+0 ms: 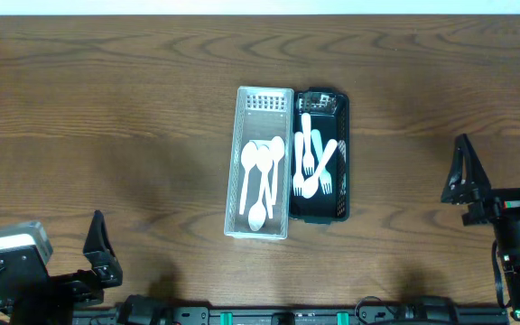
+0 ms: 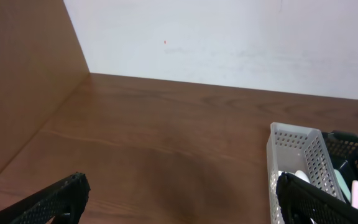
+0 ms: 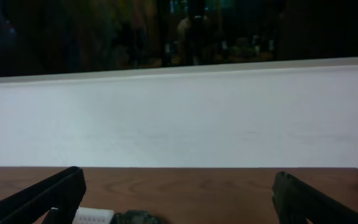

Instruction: Pack container

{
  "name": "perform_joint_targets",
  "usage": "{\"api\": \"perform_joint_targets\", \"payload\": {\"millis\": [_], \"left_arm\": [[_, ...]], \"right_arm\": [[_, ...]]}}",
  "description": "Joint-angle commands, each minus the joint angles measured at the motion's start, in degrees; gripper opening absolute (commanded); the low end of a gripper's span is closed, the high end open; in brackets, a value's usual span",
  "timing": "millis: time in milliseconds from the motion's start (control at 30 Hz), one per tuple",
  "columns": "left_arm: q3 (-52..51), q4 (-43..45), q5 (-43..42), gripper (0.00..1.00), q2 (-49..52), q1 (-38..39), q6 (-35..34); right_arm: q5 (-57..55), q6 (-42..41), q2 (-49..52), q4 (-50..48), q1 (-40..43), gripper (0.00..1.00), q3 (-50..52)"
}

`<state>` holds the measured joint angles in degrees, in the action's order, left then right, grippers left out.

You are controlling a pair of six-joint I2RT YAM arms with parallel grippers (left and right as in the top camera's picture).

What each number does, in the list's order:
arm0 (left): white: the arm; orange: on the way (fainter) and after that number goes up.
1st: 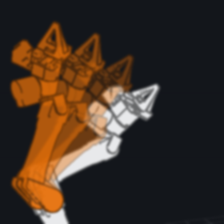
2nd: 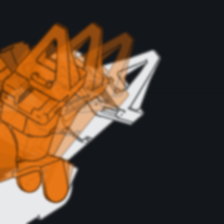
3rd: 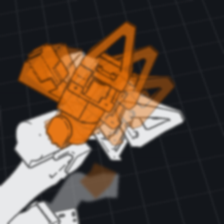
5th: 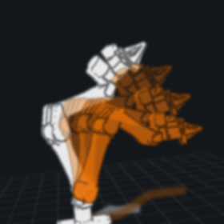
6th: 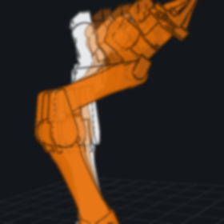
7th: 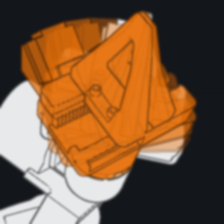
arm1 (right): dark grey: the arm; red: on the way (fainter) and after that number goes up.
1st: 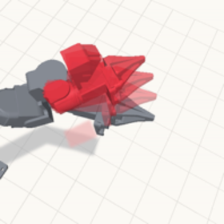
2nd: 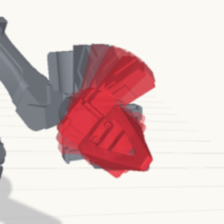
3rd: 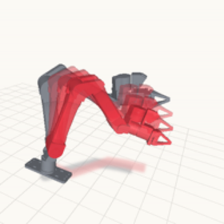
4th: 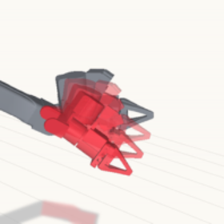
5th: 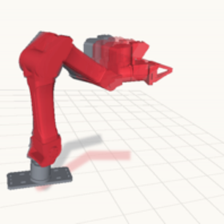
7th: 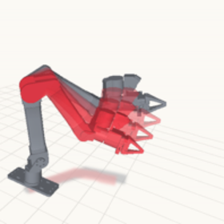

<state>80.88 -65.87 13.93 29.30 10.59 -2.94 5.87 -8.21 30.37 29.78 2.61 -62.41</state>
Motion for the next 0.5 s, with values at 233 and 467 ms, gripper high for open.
{"api": "perform_joint_targets", "payload": {"millis": [233, 467], "left_arm": [[0.31, -0.13, 0.7, 0.98, 0.13, -0.17, 0.33], [0.31, -0.13, 0.7, 0.98, 0.13, -0.17, 0.33]], "right_arm": [[-7.21, 0.61, 0.0, 2.95, 0.33, 0.99, 0.92], [-9.4, 0.61, -0.94, 1.01, 0.33, 0.99, 10.12]]}}
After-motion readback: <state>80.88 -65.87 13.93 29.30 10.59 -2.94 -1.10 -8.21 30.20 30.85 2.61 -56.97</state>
